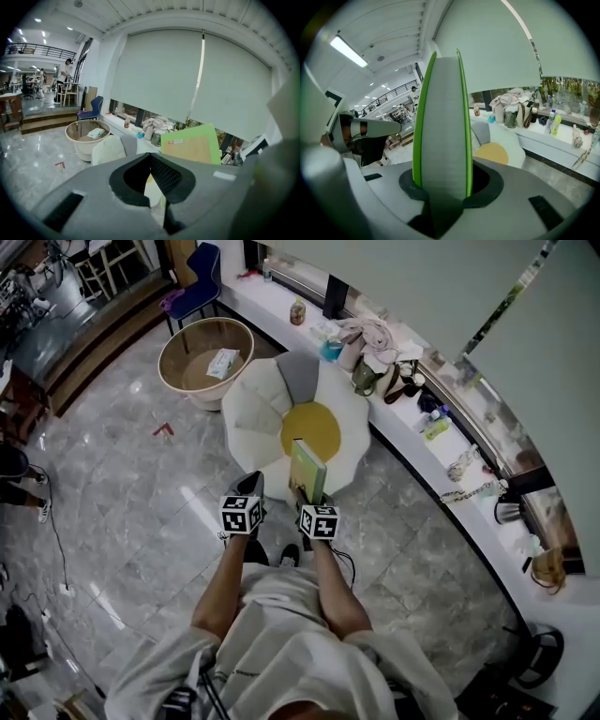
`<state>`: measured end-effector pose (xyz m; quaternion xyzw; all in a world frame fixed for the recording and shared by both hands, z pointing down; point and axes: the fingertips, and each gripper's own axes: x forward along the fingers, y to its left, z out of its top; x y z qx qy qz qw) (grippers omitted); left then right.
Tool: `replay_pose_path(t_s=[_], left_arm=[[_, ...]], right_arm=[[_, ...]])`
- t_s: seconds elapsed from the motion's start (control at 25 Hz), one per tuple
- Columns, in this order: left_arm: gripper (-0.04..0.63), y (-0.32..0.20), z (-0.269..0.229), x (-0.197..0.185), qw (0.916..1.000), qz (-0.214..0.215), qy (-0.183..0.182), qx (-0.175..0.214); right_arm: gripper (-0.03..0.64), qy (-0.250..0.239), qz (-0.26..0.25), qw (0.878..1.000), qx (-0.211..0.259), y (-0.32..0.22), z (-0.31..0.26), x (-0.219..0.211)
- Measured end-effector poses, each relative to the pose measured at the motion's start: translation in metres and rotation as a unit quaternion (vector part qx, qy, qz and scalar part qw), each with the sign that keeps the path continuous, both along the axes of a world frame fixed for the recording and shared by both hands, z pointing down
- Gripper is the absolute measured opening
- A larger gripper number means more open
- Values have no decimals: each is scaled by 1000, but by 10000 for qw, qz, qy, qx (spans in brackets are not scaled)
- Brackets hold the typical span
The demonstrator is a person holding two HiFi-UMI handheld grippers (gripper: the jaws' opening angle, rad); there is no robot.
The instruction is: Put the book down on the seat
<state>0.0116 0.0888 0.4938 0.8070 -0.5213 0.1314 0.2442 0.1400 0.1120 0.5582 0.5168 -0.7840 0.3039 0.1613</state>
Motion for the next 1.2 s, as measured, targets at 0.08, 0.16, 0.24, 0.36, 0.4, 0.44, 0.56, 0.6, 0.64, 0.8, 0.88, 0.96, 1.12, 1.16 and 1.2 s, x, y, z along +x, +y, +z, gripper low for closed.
replay_pose_path(t_s=[0.08, 0.16, 0.24, 0.36, 0.4, 0.44, 0.56, 0.6, 0.64, 0.8, 0.88, 0.96, 1.12, 1.16, 1.2], left_arm=[[8, -4, 1, -2, 10000, -30, 23, -17], [9, -8, 5, -6, 9997, -146, 187, -64], [8, -14, 7, -18, 9991, -302, 273, -99], [9, -33, 5, -40, 9989, -422, 177, -104], [9, -41, 4, -47, 9987, -465, 172, -100], [9, -51, 3, -53, 9985, -516, 185, -90], [9, -88, -5, -67, 9973, -669, 301, -11], [8, -102, -9, -67, 9971, -678, 329, 47], [8, -117, -14, -66, 9972, -653, 333, 114], [8, -175, -27, -53, 9978, -480, 375, 267], [8, -205, -32, -43, 9979, -386, 448, 281], [8, -231, -30, -28, 9982, -252, 501, 221], [8, -265, -18, -9, 9985, -194, 508, 116], [8, -273, -13, -9, 9982, -278, 532, 79], [8, -280, -6, -9, 9976, -375, 573, -1]], right_arm=[[130, -65, 24, 10000, 9, -8, 1, 0], [130, -68, 26, 10000, 8, -16, 3, -2], [130, -68, 67, 10000, 18, -29, 4, -6], [130, -172, 159, 9997, 69, -59, 1, -16], [130, -163, 157, 9997, 99, -69, 0, -19], [130, -119, 134, 9997, 133, -80, -1, -23], [130, 71, 101, 9996, 255, -113, -7, -31], [130, 92, 118, 9994, 300, -125, -10, -32], [130, 103, 129, 9993, 339, -136, -12, -32], [130, 205, 164, 9990, 367, -174, -15, -26], [129, 274, 211, 9988, 351, -194, -17, -17], [130, 357, 315, 9984, 294, -211, -17, -2], [130, 393, 957, 9946, 7, -231, -6, 45], [130, 393, 1114, 9930, -64, -236, -3, 58], [130, 412, 1231, 9914, -140, -239, 1, 70]])
